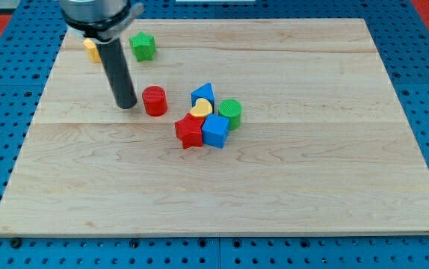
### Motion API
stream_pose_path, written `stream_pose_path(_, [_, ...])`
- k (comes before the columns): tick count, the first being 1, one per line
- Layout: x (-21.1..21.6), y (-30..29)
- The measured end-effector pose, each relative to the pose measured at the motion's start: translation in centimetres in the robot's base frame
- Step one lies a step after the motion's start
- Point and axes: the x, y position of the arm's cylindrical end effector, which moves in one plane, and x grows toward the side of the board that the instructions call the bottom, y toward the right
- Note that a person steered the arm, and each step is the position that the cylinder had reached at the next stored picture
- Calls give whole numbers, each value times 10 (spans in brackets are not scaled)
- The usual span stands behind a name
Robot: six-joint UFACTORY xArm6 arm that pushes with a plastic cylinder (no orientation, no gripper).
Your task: Place the green star vertically below the yellow hexagon
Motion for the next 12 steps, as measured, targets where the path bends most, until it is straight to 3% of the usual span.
stream_pose_path(1, [-9,53])
stream_pose_path(2, [-9,37])
stream_pose_path(3, [-48,28])
stream_pose_path(4, [-131,49])
stream_pose_path(5, [-181,54])
stream_pose_path(6, [-100,12])
stream_pose_path(7, [-57,11])
stream_pose_path(8, [-129,23])
stream_pose_path(9, [-160,-29])
stream_pose_path(10, [-83,-39])
stream_pose_path(11, [-61,17])
stream_pose_path(12, [-110,-29])
